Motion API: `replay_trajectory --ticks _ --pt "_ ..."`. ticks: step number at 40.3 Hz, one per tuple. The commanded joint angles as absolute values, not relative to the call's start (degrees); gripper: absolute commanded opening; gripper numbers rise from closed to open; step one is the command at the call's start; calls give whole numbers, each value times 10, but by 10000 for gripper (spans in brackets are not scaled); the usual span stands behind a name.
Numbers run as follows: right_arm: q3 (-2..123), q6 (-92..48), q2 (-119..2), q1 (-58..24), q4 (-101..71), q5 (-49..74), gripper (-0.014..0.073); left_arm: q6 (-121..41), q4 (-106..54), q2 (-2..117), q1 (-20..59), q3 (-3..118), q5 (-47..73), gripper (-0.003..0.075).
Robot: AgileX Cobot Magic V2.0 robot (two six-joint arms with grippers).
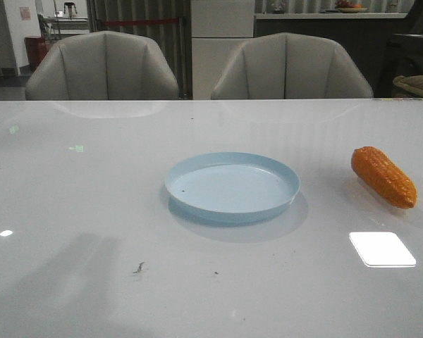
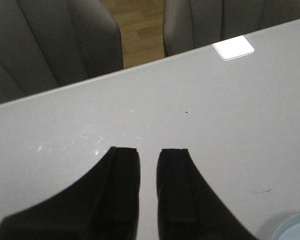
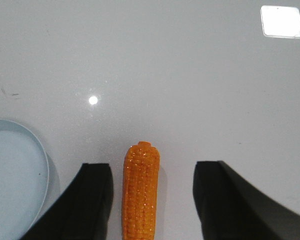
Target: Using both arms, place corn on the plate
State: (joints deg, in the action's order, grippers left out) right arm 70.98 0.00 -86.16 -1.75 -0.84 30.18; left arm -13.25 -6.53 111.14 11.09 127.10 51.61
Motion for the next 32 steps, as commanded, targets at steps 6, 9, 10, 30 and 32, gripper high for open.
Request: replay_trajectory --ticks 6,9,10,30,32 --pt "827 -10 -961 -19 -7 338 469 -130 -65 985 76 1116 357 209" --pt "843 -10 -990 -22 -7 350 469 -130 -71 935 62 1032 307 209" --pt "847 -10 -999 -23 -8 352 469 -130 -72 913 57 997 291 209" --pt "858 -51 -1101 -27 -66 439 469 -130 -101 652 15 606 155 209" --pt "858 -51 -1103 -27 -66 437 469 -130 -104 643 15 599 155 209"
